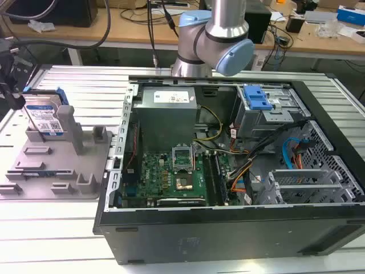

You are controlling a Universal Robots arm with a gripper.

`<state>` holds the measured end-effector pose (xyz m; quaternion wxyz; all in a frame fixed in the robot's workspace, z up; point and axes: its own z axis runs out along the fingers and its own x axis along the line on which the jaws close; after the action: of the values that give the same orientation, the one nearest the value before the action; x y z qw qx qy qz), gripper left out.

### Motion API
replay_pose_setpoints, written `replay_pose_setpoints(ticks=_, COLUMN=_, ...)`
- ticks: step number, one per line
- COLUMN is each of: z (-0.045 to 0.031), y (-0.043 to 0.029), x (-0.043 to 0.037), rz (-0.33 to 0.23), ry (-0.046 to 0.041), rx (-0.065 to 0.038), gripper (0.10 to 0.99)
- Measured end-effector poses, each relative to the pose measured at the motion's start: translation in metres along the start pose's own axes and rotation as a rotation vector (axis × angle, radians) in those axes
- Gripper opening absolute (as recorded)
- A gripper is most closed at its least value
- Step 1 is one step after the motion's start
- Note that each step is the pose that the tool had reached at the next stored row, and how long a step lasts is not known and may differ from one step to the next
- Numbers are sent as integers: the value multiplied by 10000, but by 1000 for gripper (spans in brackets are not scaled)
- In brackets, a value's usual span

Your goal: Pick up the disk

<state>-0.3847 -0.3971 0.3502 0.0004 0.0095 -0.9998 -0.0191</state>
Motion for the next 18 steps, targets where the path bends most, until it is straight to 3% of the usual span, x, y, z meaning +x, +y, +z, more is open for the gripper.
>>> replay_pose_setpoints(ticks=9, z=0, y=0, x=0, rz=-14, ry=0, rx=3, gripper=106)
replay_pose_setpoints(ticks=14, z=2, y=1, x=1, rz=-979, ry=37, rx=3, gripper=106)
replay_pose_setpoints(ticks=15, z=2, y=0, x=0, rz=-1323, ry=50, rx=3, gripper=106)
replay_pose_setpoints(ticks=16, z=6, y=0, x=0, rz=-2065, ry=80, rx=4, gripper=106)
replay_pose_setpoints(ticks=18, z=9, y=0, x=0, rz=-2554, ry=97, rx=3, gripper=114)
